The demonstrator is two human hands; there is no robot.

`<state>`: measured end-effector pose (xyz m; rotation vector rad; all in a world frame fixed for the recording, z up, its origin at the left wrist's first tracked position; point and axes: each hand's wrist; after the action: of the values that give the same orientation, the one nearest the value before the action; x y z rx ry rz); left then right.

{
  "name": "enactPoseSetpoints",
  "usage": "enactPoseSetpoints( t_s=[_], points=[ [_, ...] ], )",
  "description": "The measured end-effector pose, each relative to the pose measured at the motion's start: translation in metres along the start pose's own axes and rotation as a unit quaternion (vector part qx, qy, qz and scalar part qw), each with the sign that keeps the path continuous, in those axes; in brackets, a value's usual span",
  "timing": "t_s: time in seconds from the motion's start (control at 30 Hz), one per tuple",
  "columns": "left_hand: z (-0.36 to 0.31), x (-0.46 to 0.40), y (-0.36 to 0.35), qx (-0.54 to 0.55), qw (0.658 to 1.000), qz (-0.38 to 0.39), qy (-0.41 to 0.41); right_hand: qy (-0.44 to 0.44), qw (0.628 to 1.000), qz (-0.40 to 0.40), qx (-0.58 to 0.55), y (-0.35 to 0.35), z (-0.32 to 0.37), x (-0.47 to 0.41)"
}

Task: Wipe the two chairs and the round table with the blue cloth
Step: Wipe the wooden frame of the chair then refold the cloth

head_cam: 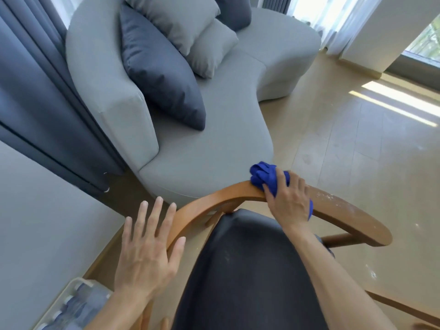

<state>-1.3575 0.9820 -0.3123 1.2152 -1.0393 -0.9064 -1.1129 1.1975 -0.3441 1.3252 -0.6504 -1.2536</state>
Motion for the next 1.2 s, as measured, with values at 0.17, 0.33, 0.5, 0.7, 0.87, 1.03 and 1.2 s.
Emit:
enactPoseSetpoints(
  t_s=[0.17, 0.33, 0.5, 0.7, 0.87, 1.03, 1.2],
  points=[
    [-0.001, -0.001, 0.003, -0.001, 1.0, 0.008, -0.002, -0.191, 0.98, -0.034, 0.038, 0.033, -0.094, 0.02],
    [-0.005, -0.001, 0.005, -0.02, 1.0, 0.009, -0.016, -0.329, 0.942, -0.063, 0.015, 0.029, -0.078, 0.012],
    [-0.004, -0.001, 0.002, -0.034, 0.999, 0.003, -0.024, -0.154, 0.988, 0.001, -0.018, -0.005, 0.045, -0.01],
    [-0.005, 0.001, 0.009, -0.027, 1.0, 0.006, 0.005, 0.067, 0.997, 0.022, -0.003, -0.019, 0.072, -0.009],
    [-0.006, 0.001, 0.009, -0.022, 1.0, -0.009, 0.004, -0.123, 0.992, -0.005, 0.017, 0.012, -0.051, 0.006],
    [-0.003, 0.0, 0.002, -0.013, 1.0, -0.022, 0.005, -0.352, 0.933, -0.065, 0.03, 0.057, -0.15, 0.054],
    [-0.004, -0.001, -0.001, -0.009, 1.0, -0.022, 0.002, -0.608, 0.765, -0.174, -0.122, 0.065, -0.176, 0.068]
  ],
)
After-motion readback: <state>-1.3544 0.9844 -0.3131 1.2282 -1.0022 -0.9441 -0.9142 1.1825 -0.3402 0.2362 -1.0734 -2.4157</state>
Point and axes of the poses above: each hand's wrist, its own x-axis away from the middle knuckle, its own y-axis out of the back of the hand, z = x × y, and after that the axes turned 9 degrees about -x, right-handed
